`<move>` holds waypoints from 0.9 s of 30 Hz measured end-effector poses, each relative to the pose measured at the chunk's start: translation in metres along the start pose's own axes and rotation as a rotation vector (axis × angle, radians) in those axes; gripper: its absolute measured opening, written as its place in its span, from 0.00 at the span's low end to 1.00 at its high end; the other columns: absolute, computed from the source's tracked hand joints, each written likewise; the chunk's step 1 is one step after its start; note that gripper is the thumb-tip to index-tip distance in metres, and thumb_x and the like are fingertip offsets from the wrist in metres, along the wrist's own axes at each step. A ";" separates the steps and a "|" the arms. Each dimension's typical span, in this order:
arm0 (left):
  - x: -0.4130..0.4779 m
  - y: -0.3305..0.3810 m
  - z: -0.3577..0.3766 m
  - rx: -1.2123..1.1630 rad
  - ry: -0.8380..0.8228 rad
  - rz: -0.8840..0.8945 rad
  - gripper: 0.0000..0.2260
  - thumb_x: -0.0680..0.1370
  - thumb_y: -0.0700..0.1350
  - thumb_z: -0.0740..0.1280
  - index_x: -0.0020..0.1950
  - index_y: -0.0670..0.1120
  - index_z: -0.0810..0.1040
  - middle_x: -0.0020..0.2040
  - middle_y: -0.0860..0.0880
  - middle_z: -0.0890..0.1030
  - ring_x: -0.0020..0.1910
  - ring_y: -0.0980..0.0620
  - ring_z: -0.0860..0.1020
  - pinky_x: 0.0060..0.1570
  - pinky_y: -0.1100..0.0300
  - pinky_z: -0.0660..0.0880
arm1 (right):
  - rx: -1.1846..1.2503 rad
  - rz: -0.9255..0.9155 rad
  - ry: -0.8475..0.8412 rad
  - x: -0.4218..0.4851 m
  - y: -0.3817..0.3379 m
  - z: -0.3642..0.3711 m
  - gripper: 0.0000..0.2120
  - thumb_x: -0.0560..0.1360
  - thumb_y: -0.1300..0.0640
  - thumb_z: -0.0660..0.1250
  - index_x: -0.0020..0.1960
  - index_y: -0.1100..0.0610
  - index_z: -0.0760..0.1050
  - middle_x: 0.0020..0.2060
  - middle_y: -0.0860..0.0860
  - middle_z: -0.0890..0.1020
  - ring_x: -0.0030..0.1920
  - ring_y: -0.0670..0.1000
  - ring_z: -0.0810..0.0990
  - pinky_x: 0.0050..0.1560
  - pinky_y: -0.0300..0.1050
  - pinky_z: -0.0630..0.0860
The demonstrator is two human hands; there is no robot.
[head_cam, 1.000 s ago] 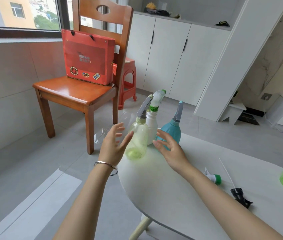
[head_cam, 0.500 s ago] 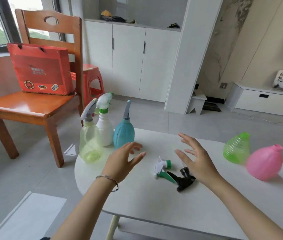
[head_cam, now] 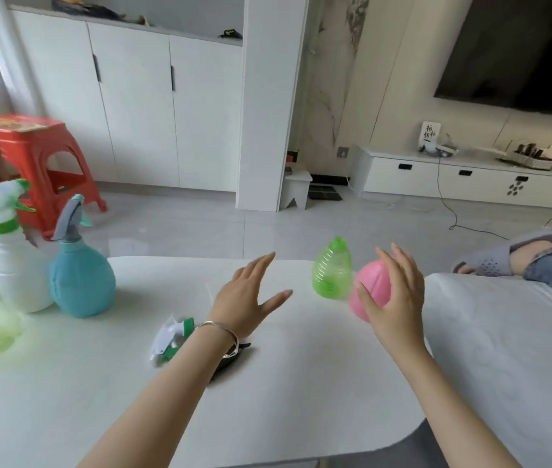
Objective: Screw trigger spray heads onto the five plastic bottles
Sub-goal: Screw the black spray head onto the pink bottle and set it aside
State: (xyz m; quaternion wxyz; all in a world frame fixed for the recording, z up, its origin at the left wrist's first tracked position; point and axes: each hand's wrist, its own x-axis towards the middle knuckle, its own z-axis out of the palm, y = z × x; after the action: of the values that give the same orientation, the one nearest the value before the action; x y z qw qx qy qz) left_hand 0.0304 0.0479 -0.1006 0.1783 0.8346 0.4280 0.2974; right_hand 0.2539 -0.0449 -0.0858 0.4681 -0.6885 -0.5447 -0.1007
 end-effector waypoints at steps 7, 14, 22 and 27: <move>0.033 0.039 0.065 -0.023 -0.191 0.002 0.32 0.75 0.64 0.59 0.76 0.55 0.56 0.75 0.55 0.64 0.72 0.51 0.63 0.65 0.53 0.68 | 0.217 0.383 -0.140 0.010 0.075 0.011 0.41 0.69 0.58 0.74 0.75 0.56 0.56 0.75 0.55 0.59 0.75 0.54 0.57 0.73 0.53 0.59; 0.050 0.057 0.109 -0.127 -0.393 -0.031 0.29 0.78 0.63 0.55 0.76 0.52 0.57 0.74 0.49 0.66 0.72 0.49 0.64 0.69 0.52 0.64 | 0.481 0.617 -0.316 0.008 0.118 0.020 0.43 0.69 0.51 0.74 0.76 0.51 0.53 0.75 0.50 0.61 0.73 0.49 0.62 0.69 0.48 0.66; 0.047 0.062 0.130 -0.491 -0.526 -0.135 0.28 0.79 0.60 0.55 0.76 0.51 0.57 0.75 0.52 0.64 0.74 0.51 0.63 0.67 0.63 0.57 | 0.521 0.637 -0.370 0.013 0.113 0.018 0.32 0.66 0.50 0.77 0.66 0.50 0.69 0.58 0.51 0.79 0.56 0.47 0.78 0.49 0.38 0.76; 0.032 0.050 0.124 -0.412 -0.444 -0.128 0.29 0.77 0.57 0.63 0.76 0.51 0.59 0.74 0.48 0.65 0.70 0.49 0.67 0.69 0.52 0.65 | 0.574 0.646 -0.465 0.007 0.098 0.012 0.31 0.65 0.50 0.77 0.62 0.49 0.67 0.58 0.47 0.77 0.53 0.41 0.78 0.47 0.36 0.75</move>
State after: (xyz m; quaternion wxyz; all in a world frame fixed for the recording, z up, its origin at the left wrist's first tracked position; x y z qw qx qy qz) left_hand 0.1560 0.0403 -0.1564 0.4510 0.7969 0.3610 0.1766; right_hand 0.3349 -0.0278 -0.1407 0.5124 -0.6696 -0.3990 0.3603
